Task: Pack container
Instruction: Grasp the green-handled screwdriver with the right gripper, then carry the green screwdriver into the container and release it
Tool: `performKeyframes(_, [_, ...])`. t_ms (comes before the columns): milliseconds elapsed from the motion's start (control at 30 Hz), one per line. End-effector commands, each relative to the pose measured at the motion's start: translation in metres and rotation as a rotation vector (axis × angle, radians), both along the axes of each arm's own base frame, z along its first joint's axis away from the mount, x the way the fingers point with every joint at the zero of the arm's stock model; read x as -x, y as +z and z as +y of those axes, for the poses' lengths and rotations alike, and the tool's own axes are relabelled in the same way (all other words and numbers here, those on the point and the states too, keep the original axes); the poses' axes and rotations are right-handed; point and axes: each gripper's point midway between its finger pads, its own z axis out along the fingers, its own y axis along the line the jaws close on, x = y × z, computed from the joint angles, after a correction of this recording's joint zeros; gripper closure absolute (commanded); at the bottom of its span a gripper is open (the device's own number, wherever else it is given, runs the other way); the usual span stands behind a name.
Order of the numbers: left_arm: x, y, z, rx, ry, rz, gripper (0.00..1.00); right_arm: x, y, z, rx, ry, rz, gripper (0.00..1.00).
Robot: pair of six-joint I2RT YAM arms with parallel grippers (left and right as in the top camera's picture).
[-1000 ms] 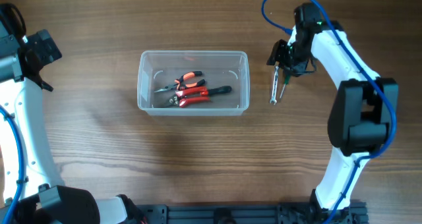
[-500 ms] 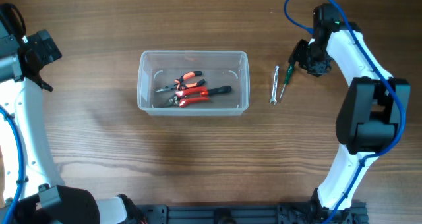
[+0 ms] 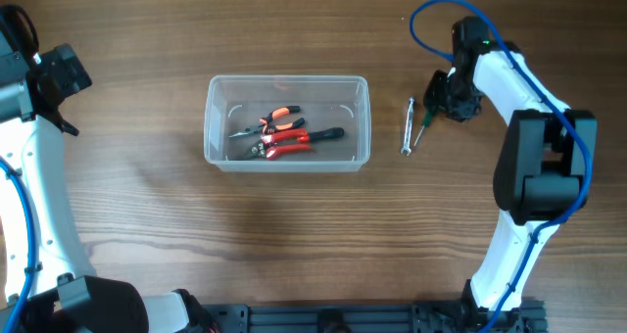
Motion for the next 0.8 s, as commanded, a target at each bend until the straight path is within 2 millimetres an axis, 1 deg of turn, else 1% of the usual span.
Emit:
performKeyframes(0, [0.000,0.001,0.004,-0.007,0.010,0.000,0.00,0.014,-0.018,-0.003,0.023,-0.003,0.050,0.58])
performKeyframes(67, [0.000,0.001,0.004,-0.008,0.010,0.000,0.00,0.017,-0.021,-0.003,0.023,-0.003,0.058,0.67])
performKeyframes(100, [0.000,0.001,0.004,-0.008,0.010,0.000,0.00,0.018,-0.022,-0.003,0.023,-0.003,0.060,0.76])
performKeyframes(133, [0.000,0.001,0.004,-0.008,0.010,0.000,0.00,0.019,-0.022,-0.003,0.023,-0.003,0.064,0.96])
performKeyframes(267, [0.000,0.001,0.004,-0.008,0.010,0.000,0.00,0.018,-0.021,-0.003,0.020,0.000,0.062,0.96])
performKeyframes(300, [0.000,0.001,0.004,-0.008,0.010,0.000,0.00,0.016,-0.018,-0.003,0.020,0.005,0.056,0.96])
performKeyframes(333, [0.000,0.001,0.004,-0.008,0.010,0.000,0.00,0.011,-0.010,-0.004,0.020,0.033,0.041,0.96])
performKeyframes(367, [0.000,0.001,0.004,-0.007,0.010,0.000,0.00,0.005,0.005,-0.005,0.023,0.056,0.017,0.96])
performKeyframes(400, [0.000,0.001,0.004,-0.008,0.010,0.000,0.00,-0.003,0.022,-0.005,0.028,0.081,-0.016,0.96])
performKeyframes(433, [0.000,0.001,0.004,-0.008,0.010,0.000,0.00,-0.014,0.050,-0.004,0.031,0.112,-0.073,0.96])
performKeyframes(467, [0.000,0.001,0.004,-0.008,0.010,0.000,0.00,-0.028,0.091,0.005,0.002,0.165,-0.161,0.96])
performKeyframes(500, [0.000,0.001,0.004,-0.007,0.010,0.000,0.00,-0.036,0.121,0.016,-0.038,0.215,-0.235,0.95])
performKeyframes(533, [0.000,0.001,0.004,-0.008,0.010,0.000,0.00,-0.046,0.173,0.040,-0.114,0.310,-0.370,0.96])
performKeyframes(567, [0.000,0.001,0.004,-0.007,0.010,0.000,0.00,-0.049,0.216,0.059,-0.163,0.369,-0.479,0.96])
performKeyframes(600, [0.000,0.001,0.004,-0.008,0.010,0.000,0.00,-0.049,0.248,0.073,-0.186,0.405,-0.558,0.96])
performKeyframes(633, [0.000,0.001,0.004,-0.008,0.010,0.000,0.00,-0.045,0.285,0.093,-0.207,0.478,-0.657,0.96])
performKeyframes(667, [0.000,0.001,0.004,-0.008,0.010,0.000,0.00,-0.039,0.311,0.113,-0.213,0.573,-0.737,0.96])
performKeyframes(700, [0.000,0.001,0.004,-0.008,0.010,0.000,0.00,-0.029,0.333,0.137,-0.203,0.701,-0.816,0.96])
performKeyframes(733, [0.000,0.001,0.004,-0.007,0.010,0.000,0.00,-0.015,0.347,0.167,-0.165,0.870,-0.881,0.96])
performKeyframes(767, [0.000,0.001,0.004,-0.007,0.010,0.000,0.00,-0.006,0.348,0.186,-0.139,0.986,-0.903,0.96])
